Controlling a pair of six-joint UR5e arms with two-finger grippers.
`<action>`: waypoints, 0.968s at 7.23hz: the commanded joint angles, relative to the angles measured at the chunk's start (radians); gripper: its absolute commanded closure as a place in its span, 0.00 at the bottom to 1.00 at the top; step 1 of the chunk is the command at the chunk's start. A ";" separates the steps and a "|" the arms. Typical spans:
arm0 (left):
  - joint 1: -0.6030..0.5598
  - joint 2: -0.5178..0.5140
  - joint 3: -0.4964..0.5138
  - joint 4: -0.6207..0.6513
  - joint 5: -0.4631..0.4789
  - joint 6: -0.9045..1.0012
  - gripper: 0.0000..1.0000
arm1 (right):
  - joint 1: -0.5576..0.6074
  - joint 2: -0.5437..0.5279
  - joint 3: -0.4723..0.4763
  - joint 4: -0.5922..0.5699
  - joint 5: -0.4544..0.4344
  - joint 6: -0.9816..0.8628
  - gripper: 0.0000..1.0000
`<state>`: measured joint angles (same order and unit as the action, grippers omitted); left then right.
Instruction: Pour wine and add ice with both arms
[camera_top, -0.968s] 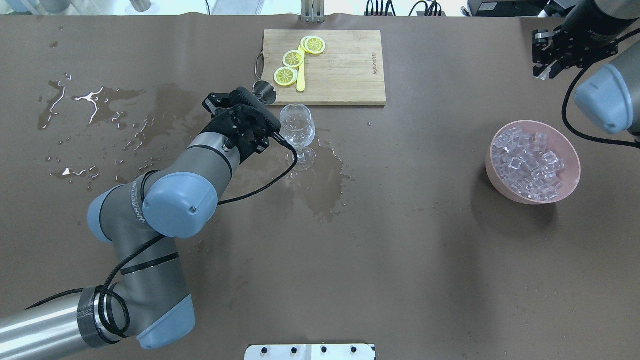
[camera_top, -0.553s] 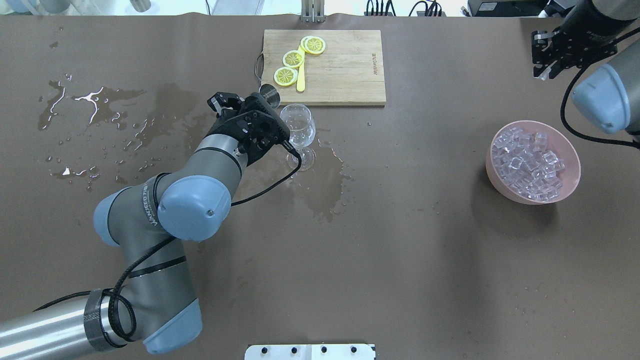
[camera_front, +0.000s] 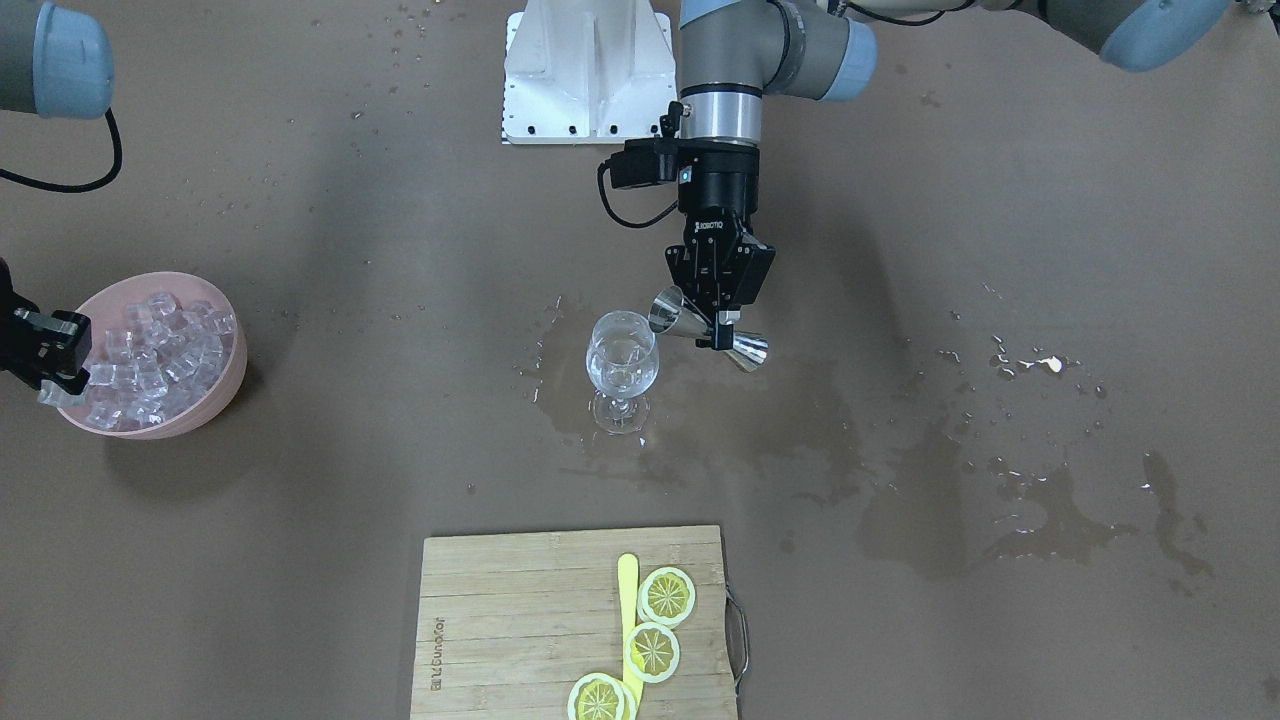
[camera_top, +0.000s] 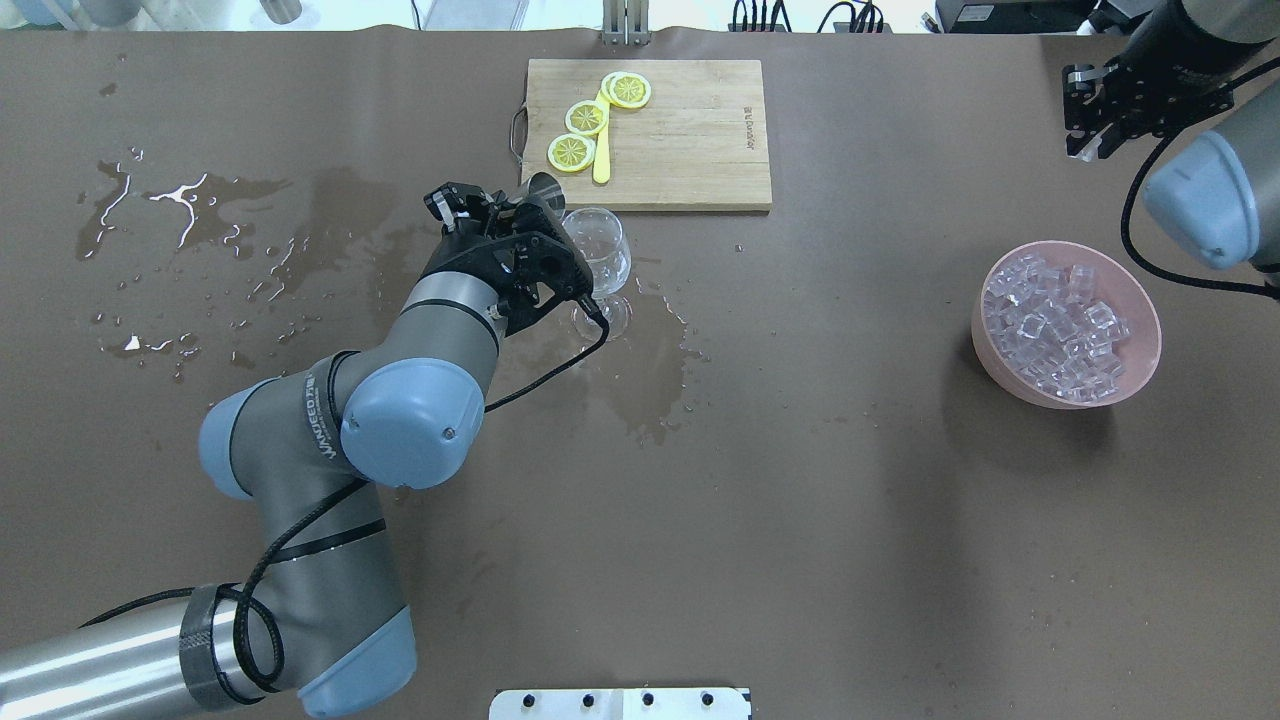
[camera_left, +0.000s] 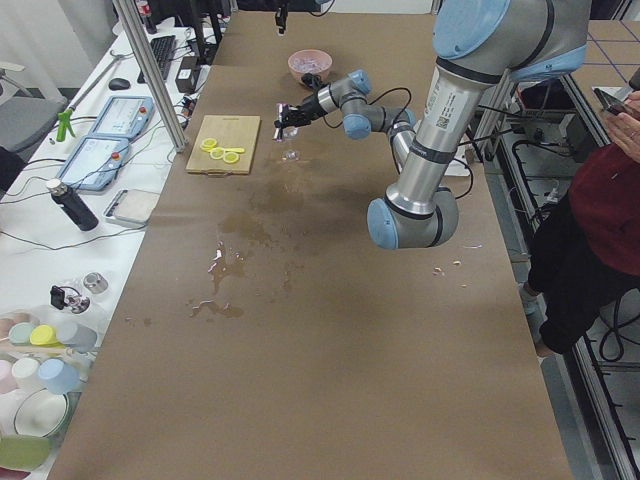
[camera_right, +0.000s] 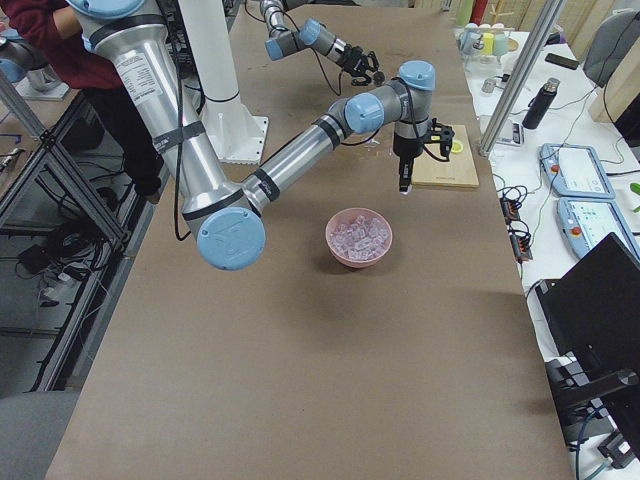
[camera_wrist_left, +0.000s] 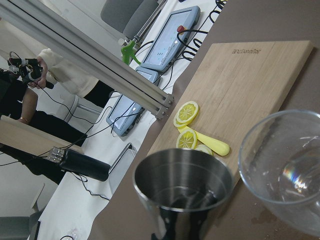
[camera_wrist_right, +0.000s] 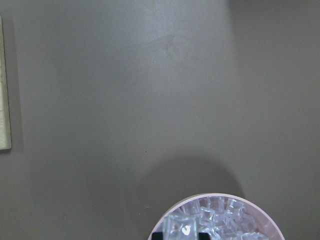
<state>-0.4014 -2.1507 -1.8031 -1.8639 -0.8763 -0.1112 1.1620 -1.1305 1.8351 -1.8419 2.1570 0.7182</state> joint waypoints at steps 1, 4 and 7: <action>0.030 -0.017 0.002 0.023 0.048 0.047 1.00 | -0.004 0.001 -0.002 0.001 0.001 0.000 0.80; 0.033 -0.027 -0.001 0.063 0.085 0.128 1.00 | -0.011 0.005 -0.003 0.001 -0.011 0.001 0.80; 0.033 -0.044 0.001 0.080 0.097 0.218 1.00 | -0.021 0.058 -0.031 -0.005 -0.017 0.003 0.80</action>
<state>-0.3683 -2.1862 -1.8027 -1.7904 -0.7888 0.0593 1.1437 -1.0994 1.8226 -1.8442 2.1430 0.7207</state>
